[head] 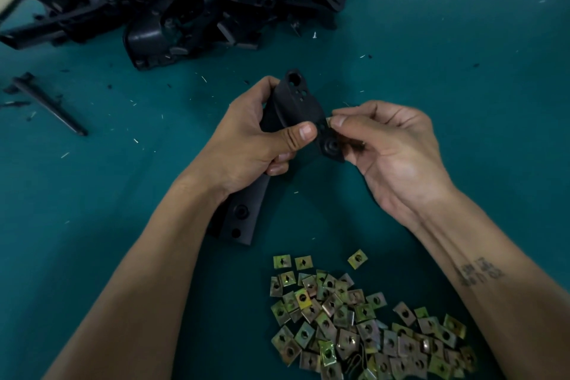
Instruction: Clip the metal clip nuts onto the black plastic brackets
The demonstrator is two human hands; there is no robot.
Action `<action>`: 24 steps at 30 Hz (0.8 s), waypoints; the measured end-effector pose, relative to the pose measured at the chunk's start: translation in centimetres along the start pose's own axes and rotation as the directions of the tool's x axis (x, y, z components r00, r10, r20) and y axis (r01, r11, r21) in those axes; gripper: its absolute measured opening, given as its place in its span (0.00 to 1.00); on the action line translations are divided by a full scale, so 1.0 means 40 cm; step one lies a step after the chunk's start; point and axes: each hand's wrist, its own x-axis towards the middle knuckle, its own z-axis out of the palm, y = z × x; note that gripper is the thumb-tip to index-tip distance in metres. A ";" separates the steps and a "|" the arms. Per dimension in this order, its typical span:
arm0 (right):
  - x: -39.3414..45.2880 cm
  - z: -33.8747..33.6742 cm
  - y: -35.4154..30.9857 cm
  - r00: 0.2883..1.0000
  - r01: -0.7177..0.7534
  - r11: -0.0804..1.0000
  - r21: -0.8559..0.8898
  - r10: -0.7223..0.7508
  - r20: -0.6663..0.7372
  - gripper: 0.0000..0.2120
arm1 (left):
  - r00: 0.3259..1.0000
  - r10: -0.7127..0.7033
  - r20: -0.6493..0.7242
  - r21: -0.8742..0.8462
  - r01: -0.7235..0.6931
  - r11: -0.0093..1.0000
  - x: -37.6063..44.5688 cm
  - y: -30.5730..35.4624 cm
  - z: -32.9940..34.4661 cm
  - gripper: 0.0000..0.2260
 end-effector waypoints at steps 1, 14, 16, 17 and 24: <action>0.001 -0.001 -0.004 1.000 -0.011 1.000 0.002 0.011 0.005 0.10 | 1.000 0.000 0.005 0.000 0.000 1.000 0.000 0.000 0.001 0.14; 0.002 -0.007 -0.009 0.998 -0.040 0.999 -0.006 0.040 0.055 0.08 | 1.000 -0.004 0.023 0.001 0.004 1.000 -0.003 0.008 0.002 0.15; 0.004 -0.007 -0.012 0.998 -0.045 0.999 0.001 0.045 0.049 0.10 | 1.000 -0.007 0.025 0.002 0.007 1.000 -0.004 0.010 0.004 0.15; 0.005 -0.007 -0.012 0.998 -0.047 0.999 0.002 0.047 0.048 0.10 | 1.000 -0.008 0.025 0.003 0.008 1.000 -0.004 0.010 0.005 0.15; 0.013 -0.013 -0.009 0.999 -0.026 0.999 0.020 0.026 0.033 0.10 | 1.000 -0.011 0.024 0.000 0.011 1.000 -0.006 0.016 0.006 0.16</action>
